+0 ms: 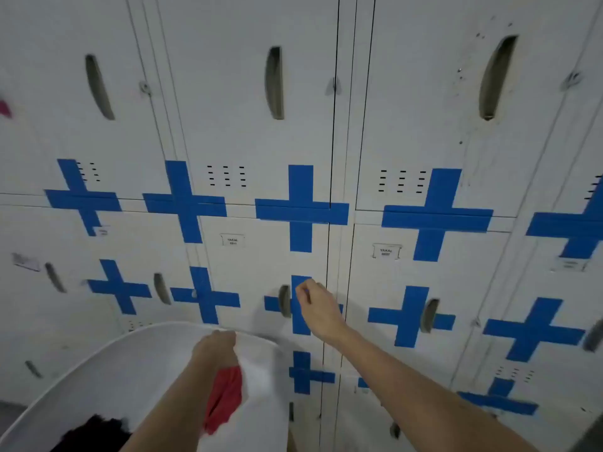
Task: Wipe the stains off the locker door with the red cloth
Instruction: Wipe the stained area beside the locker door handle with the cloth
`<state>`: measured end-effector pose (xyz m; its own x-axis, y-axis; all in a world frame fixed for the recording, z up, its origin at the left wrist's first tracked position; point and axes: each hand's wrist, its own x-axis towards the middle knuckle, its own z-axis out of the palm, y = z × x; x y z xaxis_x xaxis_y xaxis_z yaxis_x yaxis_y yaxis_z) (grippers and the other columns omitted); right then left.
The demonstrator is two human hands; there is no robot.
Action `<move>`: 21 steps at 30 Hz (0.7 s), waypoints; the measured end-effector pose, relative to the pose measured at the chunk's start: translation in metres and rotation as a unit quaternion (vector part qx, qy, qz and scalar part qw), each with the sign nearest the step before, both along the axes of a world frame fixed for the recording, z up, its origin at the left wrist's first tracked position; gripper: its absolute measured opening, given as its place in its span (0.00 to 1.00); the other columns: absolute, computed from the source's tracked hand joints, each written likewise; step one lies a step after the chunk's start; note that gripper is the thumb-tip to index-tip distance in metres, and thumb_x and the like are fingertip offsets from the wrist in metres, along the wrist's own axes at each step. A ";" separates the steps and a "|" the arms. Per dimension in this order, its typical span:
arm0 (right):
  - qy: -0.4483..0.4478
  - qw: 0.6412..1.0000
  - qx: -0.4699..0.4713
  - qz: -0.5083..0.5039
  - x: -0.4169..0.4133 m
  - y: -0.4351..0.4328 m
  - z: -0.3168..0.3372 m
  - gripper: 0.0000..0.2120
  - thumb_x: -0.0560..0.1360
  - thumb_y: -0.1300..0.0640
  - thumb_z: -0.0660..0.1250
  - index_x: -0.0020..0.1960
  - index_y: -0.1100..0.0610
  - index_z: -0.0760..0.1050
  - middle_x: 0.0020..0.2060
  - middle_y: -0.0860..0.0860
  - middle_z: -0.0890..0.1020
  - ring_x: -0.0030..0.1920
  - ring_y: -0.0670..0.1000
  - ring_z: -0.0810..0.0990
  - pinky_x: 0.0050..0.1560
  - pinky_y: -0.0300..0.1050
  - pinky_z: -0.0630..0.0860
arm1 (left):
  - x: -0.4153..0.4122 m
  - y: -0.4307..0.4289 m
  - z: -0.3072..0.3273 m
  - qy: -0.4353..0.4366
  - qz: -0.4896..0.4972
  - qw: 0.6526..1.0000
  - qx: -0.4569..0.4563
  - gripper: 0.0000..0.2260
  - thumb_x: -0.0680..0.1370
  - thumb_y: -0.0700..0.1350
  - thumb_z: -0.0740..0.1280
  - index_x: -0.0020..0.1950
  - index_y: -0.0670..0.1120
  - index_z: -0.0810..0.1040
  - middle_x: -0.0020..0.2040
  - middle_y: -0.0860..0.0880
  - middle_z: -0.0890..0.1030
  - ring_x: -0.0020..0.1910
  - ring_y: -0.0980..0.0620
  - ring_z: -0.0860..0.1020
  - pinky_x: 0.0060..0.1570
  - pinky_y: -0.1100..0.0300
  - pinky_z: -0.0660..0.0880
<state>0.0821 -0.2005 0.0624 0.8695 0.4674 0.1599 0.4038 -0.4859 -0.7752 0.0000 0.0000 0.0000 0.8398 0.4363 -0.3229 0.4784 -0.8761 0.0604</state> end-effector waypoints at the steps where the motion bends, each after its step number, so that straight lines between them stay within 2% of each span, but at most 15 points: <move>1: 0.000 1.000 0.002 -0.005 -0.001 0.001 -0.006 0.11 0.81 0.53 0.52 0.52 0.57 0.70 0.50 0.54 0.76 0.44 0.50 0.73 0.43 0.45 0.73 | -0.003 0.002 -0.012 0.009 0.004 1.000 0.004 0.23 0.75 0.48 0.64 0.70 0.48 0.67 0.69 0.44 0.68 0.66 0.44 0.70 0.66 0.53 0.69; 4: 0.008 1.000 0.002 -0.024 0.000 -0.002 -0.021 0.11 0.82 0.53 0.52 0.52 0.57 0.71 0.50 0.54 0.75 0.43 0.50 0.73 0.44 0.44 0.72 | -0.009 0.007 -0.047 0.007 0.002 1.000 0.013 0.26 0.76 0.45 0.62 0.73 0.48 0.61 0.71 0.42 0.62 0.67 0.40 0.69 0.66 0.51 0.69; 7: 0.000 0.999 -0.014 -0.039 -0.002 -0.009 -0.032 0.11 0.82 0.53 0.52 0.55 0.57 0.71 0.51 0.53 0.75 0.46 0.51 0.75 0.46 0.44 0.72 | -0.008 0.010 -0.069 -0.025 -0.017 0.998 0.052 0.21 0.79 0.45 0.57 0.72 0.49 0.61 0.68 0.44 0.66 0.66 0.42 0.69 0.64 0.52 0.69; 9: -0.014 0.998 -0.024 -0.052 -0.003 -0.015 -0.030 0.12 0.82 0.52 0.52 0.57 0.57 0.71 0.52 0.53 0.75 0.47 0.51 0.75 0.48 0.44 0.73 | -0.003 0.013 -0.063 -0.059 -0.042 0.996 0.057 0.15 0.79 0.44 0.56 0.66 0.49 0.67 0.65 0.45 0.71 0.63 0.45 0.71 0.62 0.54 0.70; 10: -0.021 0.998 -0.026 -0.058 -0.002 -0.017 -0.027 0.13 0.82 0.52 0.52 0.57 0.57 0.71 0.52 0.53 0.75 0.47 0.51 0.75 0.49 0.44 0.73 | 0.005 0.015 -0.056 -0.083 -0.057 0.994 0.043 0.10 0.79 0.43 0.57 0.59 0.49 0.70 0.62 0.46 0.73 0.60 0.46 0.73 0.59 0.55 0.71; 11: -0.024 0.997 -0.028 -0.063 -0.002 -0.019 -0.021 0.13 0.82 0.52 0.53 0.58 0.57 0.71 0.53 0.53 0.75 0.47 0.50 0.74 0.49 0.43 0.72 | 0.011 0.015 -0.042 -0.106 -0.070 0.992 0.020 0.05 0.78 0.42 0.59 0.52 0.49 0.70 0.57 0.46 0.76 0.56 0.47 0.75 0.54 0.57 0.72; 13: -0.029 0.997 -0.023 -0.075 -0.002 -0.023 -0.003 0.13 0.82 0.53 0.53 0.59 0.58 0.71 0.53 0.53 0.75 0.48 0.50 0.75 0.48 0.42 0.71 | 0.025 0.009 -0.004 -0.151 -0.098 0.983 -0.028 0.04 0.77 0.42 0.62 0.46 0.49 0.68 0.49 0.48 0.77 0.49 0.49 0.76 0.45 0.59 0.70; 18: -0.042 0.994 0.007 -0.100 0.004 -0.032 0.056 0.14 0.81 0.52 0.52 0.57 0.58 0.72 0.53 0.54 0.77 0.51 0.52 0.75 0.51 0.46 0.71 | 0.057 -0.038 0.106 -0.271 -0.170 0.934 -0.158 0.05 0.78 0.47 0.66 0.49 0.46 0.73 0.41 0.46 0.77 0.40 0.48 0.74 0.37 0.58 0.69; 21: -0.022 0.989 0.063 -0.129 0.002 -0.049 0.101 0.16 0.82 0.50 0.50 0.59 0.57 0.71 0.53 0.53 0.78 0.52 0.52 0.75 0.53 0.48 0.71 | 0.075 -0.074 0.171 -0.318 -0.185 0.900 -0.235 0.10 0.77 0.52 0.66 0.49 0.46 0.73 0.41 0.45 0.80 0.39 0.47 0.76 0.39 0.57 0.71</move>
